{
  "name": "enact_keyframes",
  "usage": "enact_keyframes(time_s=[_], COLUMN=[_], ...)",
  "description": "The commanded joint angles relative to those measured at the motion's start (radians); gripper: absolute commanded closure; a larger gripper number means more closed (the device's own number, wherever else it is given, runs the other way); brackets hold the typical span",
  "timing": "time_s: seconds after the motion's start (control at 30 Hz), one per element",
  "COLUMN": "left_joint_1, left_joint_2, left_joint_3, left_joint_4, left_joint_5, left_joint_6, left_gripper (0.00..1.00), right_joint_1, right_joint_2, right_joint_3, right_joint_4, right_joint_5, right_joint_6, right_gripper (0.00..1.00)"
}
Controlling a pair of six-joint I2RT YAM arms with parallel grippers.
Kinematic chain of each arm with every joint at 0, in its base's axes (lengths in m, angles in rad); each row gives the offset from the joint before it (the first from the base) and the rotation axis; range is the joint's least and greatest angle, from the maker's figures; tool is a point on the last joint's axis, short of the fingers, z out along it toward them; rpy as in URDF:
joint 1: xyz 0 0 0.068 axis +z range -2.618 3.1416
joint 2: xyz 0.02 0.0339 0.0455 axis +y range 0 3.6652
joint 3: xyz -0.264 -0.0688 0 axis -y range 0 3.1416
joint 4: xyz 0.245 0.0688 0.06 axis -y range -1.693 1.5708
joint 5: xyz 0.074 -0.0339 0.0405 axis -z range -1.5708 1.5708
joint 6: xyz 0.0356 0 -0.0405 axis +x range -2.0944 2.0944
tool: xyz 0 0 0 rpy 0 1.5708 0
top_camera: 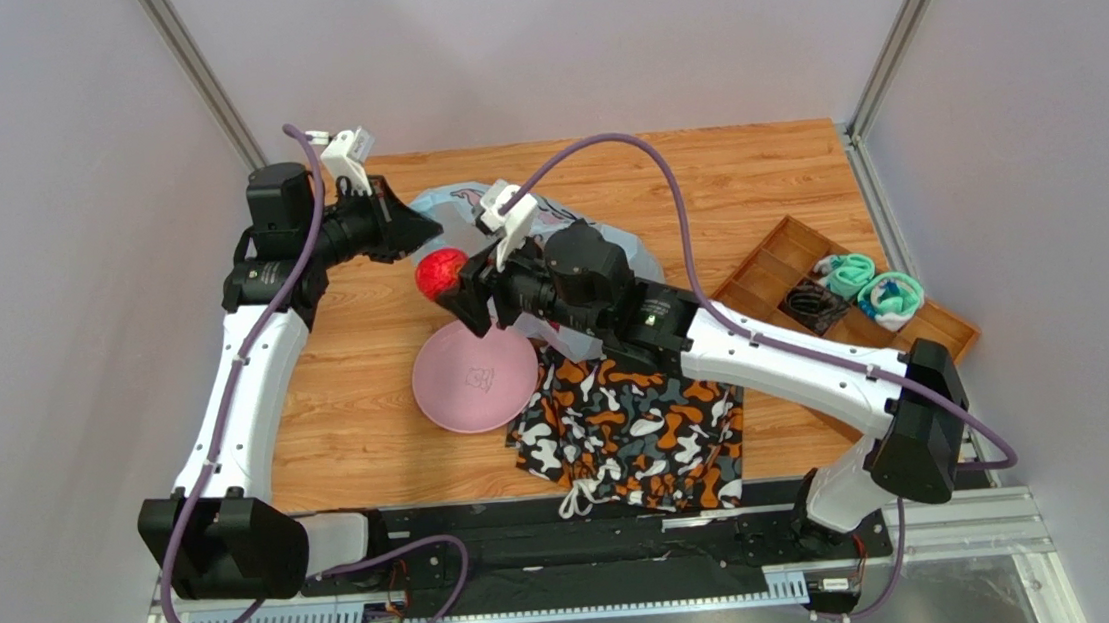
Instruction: Place the fruits into the plastic bag
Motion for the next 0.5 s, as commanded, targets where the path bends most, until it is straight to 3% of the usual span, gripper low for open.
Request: enact_keyframes(time_s=[0.0, 0.3, 0.47], left_joint_1=[-0.002, -0.002, -0.002], left_joint_2=[-0.032, -0.032, -0.032], left_joint_3=[-0.002, -0.003, -0.003], left_joint_4=[0.028, 0.029, 0.029], left_joint_5=[0.015, 0.016, 0.016], left_joint_6=[-0.009, -0.012, -0.012], left_gripper=[1.00, 1.00, 1.00], right_joint_1=[-0.055, -0.138, -0.148], right_joint_2=[0.023, 0.048, 0.118], right_joint_3=[0.101, 0.133, 0.204], right_joint_4=[-0.186, -0.399, -0.560], right_joint_5=[0.187, 0.333, 0.498], right_joint_6=[0.041, 0.100, 0.061], right_gripper=[0.64, 0.65, 0.65])
